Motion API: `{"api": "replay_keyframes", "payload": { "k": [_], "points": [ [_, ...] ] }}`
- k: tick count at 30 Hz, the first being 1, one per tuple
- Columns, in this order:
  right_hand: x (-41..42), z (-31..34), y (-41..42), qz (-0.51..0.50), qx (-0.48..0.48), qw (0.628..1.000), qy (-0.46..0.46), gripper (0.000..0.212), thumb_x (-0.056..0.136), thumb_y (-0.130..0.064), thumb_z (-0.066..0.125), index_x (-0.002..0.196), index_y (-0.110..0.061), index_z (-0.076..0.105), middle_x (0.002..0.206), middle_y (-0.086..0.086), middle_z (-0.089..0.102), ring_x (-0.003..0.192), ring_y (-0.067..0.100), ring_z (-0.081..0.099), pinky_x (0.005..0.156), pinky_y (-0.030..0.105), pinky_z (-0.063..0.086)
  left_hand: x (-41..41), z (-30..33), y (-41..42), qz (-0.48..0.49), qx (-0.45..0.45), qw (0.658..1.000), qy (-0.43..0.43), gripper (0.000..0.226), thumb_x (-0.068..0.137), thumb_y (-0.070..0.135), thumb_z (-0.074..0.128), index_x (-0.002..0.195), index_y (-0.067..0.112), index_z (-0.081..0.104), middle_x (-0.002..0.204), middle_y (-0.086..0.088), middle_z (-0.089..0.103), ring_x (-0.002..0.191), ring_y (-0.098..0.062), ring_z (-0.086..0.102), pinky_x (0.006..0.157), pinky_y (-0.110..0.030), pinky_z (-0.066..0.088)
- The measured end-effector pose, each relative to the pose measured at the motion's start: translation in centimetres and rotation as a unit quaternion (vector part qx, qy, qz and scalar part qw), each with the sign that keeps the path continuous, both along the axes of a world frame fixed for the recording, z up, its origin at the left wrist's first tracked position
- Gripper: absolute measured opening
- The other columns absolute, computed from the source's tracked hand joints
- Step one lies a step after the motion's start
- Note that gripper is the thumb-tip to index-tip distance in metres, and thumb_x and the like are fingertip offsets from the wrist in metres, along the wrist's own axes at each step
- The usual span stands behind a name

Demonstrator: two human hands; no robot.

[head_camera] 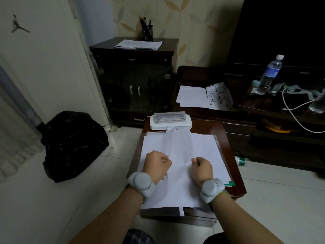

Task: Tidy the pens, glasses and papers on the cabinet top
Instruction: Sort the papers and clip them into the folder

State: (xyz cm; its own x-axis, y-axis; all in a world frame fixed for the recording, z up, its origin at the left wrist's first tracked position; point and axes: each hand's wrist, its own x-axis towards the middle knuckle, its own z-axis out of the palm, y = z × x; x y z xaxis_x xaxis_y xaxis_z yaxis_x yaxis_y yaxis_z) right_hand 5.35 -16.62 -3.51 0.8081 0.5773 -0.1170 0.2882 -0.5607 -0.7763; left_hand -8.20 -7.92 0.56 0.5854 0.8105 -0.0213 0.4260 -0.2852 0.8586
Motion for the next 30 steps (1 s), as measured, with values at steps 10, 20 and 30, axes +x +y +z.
{"api": "replay_keyframes", "payload": {
  "k": [10, 20, 30],
  "points": [
    [-1.9, 0.0, 2.4, 0.036, 0.004, 0.999, 0.016, 0.030, 0.097, -0.013, 0.043, 0.068, -0.006, 0.047, 0.085, 0.025, 0.062, 0.075, 0.025, 0.041, 0.060, 0.024, 0.021, 0.1, 0.2, -0.3, -0.012, 0.005, 1.000, -0.013, 0.032, 0.076, -0.001, 0.049, 0.046, -0.002, 0.039, 0.037, -0.007, 0.039, 0.034, -0.024, 0.041, 0.040, -0.025, 0.041],
    [-3.6, -0.4, 4.3, 0.034, -0.007, 0.998, 0.051, 0.044, 0.097, -0.017, 0.042, 0.054, -0.016, 0.036, 0.059, 0.004, 0.048, 0.072, 0.025, 0.041, 0.063, 0.025, 0.027, 0.2, 0.2, -0.6, -0.014, 0.010, 0.999, -0.032, 0.045, 0.079, 0.000, 0.050, 0.038, 0.009, 0.035, 0.035, -0.007, 0.039, 0.032, -0.023, 0.042, 0.043, -0.030, 0.046],
    [-4.3, -0.2, 4.6, 0.069, -0.040, 0.994, 0.078, 0.025, 0.093, -0.025, 0.046, 0.081, -0.014, 0.065, 0.083, 0.006, 0.066, 0.079, 0.022, 0.056, 0.067, 0.024, 0.038, 0.4, -0.4, -0.2, -0.022, 0.001, 0.999, -0.028, 0.032, 0.085, 0.008, 0.056, 0.055, 0.000, 0.063, 0.032, 0.003, 0.044, 0.033, -0.019, 0.045, 0.038, -0.028, 0.048]
  ]
}}
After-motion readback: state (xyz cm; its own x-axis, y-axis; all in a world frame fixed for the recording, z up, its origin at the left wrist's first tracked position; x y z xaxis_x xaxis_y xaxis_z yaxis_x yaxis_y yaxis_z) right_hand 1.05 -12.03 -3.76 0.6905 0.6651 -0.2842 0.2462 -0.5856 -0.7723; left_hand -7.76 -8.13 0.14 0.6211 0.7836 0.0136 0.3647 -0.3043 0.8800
